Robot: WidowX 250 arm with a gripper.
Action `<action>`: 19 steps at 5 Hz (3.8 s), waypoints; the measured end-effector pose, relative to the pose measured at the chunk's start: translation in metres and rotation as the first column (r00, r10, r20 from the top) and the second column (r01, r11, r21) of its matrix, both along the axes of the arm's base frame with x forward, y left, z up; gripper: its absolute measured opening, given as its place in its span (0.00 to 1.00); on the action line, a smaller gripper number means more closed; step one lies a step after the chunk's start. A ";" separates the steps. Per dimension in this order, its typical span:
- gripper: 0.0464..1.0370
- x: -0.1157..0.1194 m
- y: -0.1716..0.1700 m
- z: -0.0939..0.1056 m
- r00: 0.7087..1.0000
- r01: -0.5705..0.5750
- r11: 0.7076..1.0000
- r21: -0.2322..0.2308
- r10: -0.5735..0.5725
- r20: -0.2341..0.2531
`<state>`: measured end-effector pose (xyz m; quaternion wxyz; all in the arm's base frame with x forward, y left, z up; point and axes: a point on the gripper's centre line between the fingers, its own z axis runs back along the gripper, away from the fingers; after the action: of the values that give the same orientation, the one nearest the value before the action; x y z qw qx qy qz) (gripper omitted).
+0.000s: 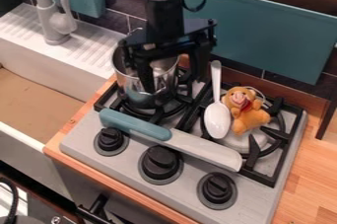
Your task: Move the plastic knife into the silver pot
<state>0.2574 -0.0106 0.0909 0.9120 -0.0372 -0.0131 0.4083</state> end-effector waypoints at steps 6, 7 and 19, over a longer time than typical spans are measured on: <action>0.96 -0.018 -0.034 -0.073 0.837 -0.548 0.836 -0.037 0.547 -0.033; 0.96 -0.019 -0.039 -0.081 0.799 -0.601 0.799 -0.025 0.600 -0.025; 0.11 -0.010 -0.030 -0.087 0.779 -0.625 0.780 -0.029 0.620 -0.096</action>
<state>0.2470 -0.0407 0.0039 0.7243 -0.0412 0.0244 0.6878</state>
